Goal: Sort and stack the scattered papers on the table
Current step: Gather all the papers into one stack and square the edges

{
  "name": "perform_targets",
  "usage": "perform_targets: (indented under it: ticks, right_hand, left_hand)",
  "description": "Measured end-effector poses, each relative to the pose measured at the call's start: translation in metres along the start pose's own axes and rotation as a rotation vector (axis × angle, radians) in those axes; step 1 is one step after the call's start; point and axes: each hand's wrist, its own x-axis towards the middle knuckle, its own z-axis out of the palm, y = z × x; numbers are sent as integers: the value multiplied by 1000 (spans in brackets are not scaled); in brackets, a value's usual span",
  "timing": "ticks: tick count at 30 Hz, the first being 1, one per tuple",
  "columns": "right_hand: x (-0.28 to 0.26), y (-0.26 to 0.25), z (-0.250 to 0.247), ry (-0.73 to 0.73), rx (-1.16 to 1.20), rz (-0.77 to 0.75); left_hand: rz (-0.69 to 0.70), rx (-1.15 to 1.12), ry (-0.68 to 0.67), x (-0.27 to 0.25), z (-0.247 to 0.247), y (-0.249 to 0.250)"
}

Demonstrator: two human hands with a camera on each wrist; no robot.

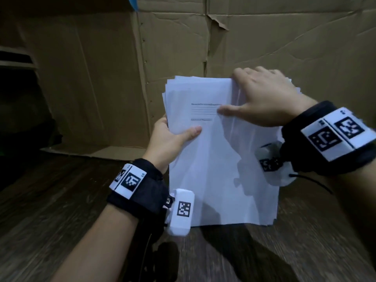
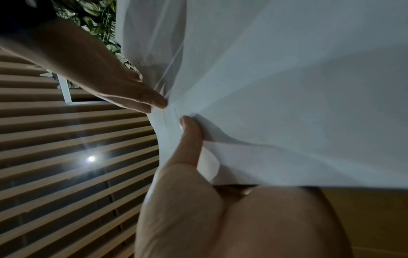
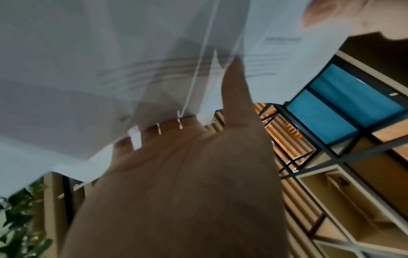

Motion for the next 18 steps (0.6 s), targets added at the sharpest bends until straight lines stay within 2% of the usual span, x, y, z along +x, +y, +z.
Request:
perform_targets:
  ticks: [5, 11, 15, 16, 18]
  right_hand:
    - [-11, -6, -1, 9, -35, 40]
    - [-16, 13, -2, 36, 56, 97]
    - [-19, 32, 5, 36, -32, 125]
    - [-21, 38, 9, 83, -12, 147]
    - [-28, 51, 18, 273, 46, 223]
  left_hand:
    - [-3, -41, -75, -8, 7, 6]
    - [34, 49, -35, -10, 12, -1]
    - [60, 14, 10, -6, 16, -6]
    - [54, -3, 26, -5, 16, -6]
    - [37, -28, 82, -3, 14, -6]
